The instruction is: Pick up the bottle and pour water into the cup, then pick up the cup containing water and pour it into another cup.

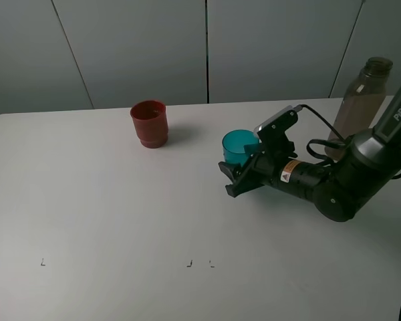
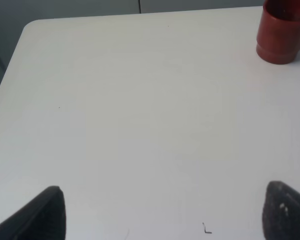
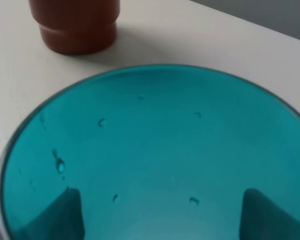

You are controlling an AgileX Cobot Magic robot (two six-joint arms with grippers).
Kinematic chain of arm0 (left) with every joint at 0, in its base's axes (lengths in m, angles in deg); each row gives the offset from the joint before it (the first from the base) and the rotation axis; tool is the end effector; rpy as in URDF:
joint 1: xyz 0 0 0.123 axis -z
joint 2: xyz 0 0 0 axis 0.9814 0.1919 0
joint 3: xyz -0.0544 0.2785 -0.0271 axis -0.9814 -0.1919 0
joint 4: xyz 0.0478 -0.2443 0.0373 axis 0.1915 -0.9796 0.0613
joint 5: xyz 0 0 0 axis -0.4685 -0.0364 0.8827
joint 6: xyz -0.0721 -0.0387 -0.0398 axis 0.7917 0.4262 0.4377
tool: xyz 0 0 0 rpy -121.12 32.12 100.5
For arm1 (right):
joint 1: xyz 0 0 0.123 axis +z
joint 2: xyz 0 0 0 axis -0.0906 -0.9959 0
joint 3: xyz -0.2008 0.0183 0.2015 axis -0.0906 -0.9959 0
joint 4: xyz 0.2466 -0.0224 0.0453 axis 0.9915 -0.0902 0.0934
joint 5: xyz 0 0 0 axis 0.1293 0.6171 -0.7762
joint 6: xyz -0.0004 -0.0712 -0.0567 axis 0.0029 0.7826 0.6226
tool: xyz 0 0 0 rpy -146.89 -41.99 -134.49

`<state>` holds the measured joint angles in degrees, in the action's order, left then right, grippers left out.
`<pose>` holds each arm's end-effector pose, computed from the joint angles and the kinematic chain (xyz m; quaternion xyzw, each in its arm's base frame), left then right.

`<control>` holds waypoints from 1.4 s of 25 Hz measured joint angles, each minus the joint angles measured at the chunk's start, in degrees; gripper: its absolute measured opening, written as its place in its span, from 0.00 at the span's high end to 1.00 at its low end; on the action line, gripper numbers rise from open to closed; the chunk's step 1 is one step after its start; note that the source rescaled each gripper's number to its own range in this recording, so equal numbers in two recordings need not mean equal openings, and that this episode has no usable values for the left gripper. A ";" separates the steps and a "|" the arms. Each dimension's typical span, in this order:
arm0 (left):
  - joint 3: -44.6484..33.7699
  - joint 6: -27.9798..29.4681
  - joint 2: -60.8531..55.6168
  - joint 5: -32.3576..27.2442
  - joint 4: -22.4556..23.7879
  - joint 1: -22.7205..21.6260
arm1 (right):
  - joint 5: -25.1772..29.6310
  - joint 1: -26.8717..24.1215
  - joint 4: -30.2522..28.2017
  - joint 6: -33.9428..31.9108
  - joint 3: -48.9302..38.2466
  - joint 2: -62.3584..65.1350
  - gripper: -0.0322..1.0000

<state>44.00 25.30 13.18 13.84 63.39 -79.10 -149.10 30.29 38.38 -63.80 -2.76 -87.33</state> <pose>-0.0075 0.0017 0.2781 -0.0018 0.8571 0.0113 0.5150 0.2798 0.1504 0.0472 -0.2948 0.7913 0.1557 0.5126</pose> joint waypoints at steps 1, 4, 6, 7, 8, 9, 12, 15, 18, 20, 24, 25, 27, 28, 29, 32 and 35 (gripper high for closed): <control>0.00 0.00 0.00 0.00 0.00 0.00 | 0.00 0.00 0.00 0.00 0.00 0.00 0.96; 0.00 0.00 0.00 0.00 0.00 0.00 | 0.08 0.00 0.00 -0.13 0.00 0.00 0.92; 0.00 0.00 0.00 0.00 0.00 0.00 | 0.08 0.00 0.00 -0.33 0.00 0.00 0.70; 0.00 0.00 0.00 0.00 0.00 0.00 | 0.08 0.00 0.00 -0.71 0.00 0.00 0.57; 0.00 0.00 0.00 0.00 0.00 0.00 | 0.08 0.00 0.00 -1.34 0.00 0.00 0.46; 0.00 0.00 0.00 0.00 0.00 0.00 | 0.08 0.00 0.00 -1.90 0.00 0.00 0.40; 0.00 0.00 0.00 0.00 0.00 0.00 | 0.08 0.00 0.00 -3.55 0.00 0.00 0.19; 0.00 0.00 0.00 0.00 0.00 0.00 | 0.22 0.00 0.00 -4.03 0.00 0.00 0.03; 0.00 0.00 0.00 0.00 0.00 0.00 | 3.54 0.00 0.00 -4.14 0.00 1.83 0.03; 0.00 0.00 0.00 0.00 0.00 0.00 | 8.74 0.00 0.10 -4.29 0.00 3.97 0.03; 0.00 0.00 0.00 0.00 0.00 0.00 | 22.44 0.00 0.10 -5.84 0.00 10.20 0.03; 0.00 0.00 0.00 0.00 0.00 0.00 | 25.04 0.00 0.10 -6.49 -0.11 12.13 0.03; 0.00 0.00 0.00 0.00 0.00 0.00 | 31.44 0.00 0.10 -7.67 -0.11 15.94 0.03; 0.00 0.00 0.00 0.00 0.00 0.00 | 34.38 0.00 0.10 -8.24 -0.11 18.13 0.03; 0.00 0.00 0.00 0.00 0.00 0.00 | 38.17 0.00 0.10 -8.73 -0.11 19.99 0.03; 0.00 0.00 0.00 0.00 0.00 0.00 | 50.42 0.00 0.10 -9.54 -0.21 27.35 0.03; 0.00 0.00 0.00 0.00 0.00 0.00 | 61.99 0.00 0.20 -9.76 -0.21 35.31 0.03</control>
<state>44.00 25.30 13.18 13.84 63.39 -79.10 -87.11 30.29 38.59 -73.56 -2.98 -52.02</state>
